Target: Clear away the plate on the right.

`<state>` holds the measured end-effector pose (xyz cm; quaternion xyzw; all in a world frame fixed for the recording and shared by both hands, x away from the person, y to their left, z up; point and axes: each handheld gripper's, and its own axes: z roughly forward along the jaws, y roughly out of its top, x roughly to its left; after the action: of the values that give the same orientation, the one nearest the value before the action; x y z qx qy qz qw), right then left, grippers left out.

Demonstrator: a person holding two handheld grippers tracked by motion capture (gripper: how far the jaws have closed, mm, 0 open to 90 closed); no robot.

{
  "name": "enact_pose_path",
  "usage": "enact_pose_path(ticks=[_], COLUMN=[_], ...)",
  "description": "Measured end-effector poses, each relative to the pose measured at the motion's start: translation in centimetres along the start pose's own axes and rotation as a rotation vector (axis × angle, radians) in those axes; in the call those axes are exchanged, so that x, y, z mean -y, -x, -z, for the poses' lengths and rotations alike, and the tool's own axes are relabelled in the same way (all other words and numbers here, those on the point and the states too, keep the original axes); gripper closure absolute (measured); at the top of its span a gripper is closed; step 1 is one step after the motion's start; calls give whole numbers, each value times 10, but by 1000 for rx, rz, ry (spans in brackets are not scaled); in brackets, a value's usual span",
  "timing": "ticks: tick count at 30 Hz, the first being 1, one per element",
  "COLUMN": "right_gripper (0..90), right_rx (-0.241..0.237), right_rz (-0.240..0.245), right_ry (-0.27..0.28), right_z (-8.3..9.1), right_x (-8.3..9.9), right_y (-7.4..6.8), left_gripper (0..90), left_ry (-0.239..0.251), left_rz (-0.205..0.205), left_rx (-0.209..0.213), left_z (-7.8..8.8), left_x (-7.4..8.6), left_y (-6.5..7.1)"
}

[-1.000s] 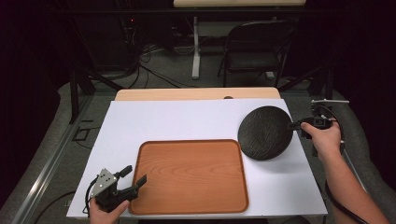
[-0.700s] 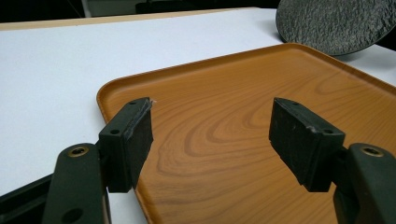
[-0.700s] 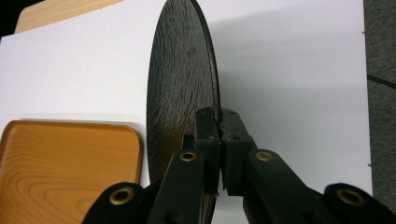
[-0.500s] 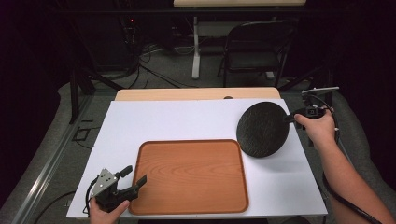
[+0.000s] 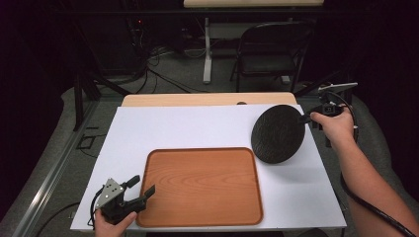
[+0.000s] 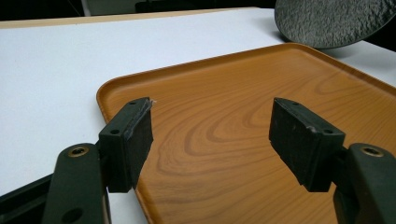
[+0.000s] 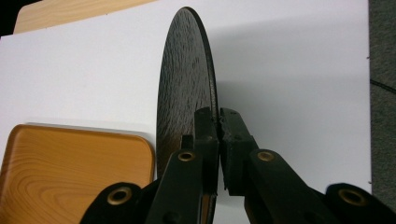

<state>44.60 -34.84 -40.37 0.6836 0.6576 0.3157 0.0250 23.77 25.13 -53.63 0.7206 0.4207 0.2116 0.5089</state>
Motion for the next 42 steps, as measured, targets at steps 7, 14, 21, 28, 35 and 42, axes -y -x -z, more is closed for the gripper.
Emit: enact_pose_path(ticks=[7, 14, 21, 28, 35, 42], right_gripper=[864, 864, 862, 861, 859, 856], right_rx=[3, -17, -76, -170, -250, -333], right_rz=[15, 54, 143, 245, 318, 370], right_ry=[18, 9, -32, -82, -135, -171], right_z=[16, 23, 14, -9, -32, -51], right_x=[-7, -4, 8, 23, 41, 61], right_y=[-8, -20, -55, -98, -138, -168], left_gripper=[306, 306, 307, 306, 306, 306], left_ry=[1, 2, 3, 4, 11, 13], left_rz=[-1, 1, 2, 1, 2, 0], left_rx=[-2, -2, -3, -4, -5, -4], left_z=[1, 1, 0, 1, 1, 2], left_x=[0, 0, 0, 0, 0, 0], left_y=[0, 0, 0, 0, 0, 0])
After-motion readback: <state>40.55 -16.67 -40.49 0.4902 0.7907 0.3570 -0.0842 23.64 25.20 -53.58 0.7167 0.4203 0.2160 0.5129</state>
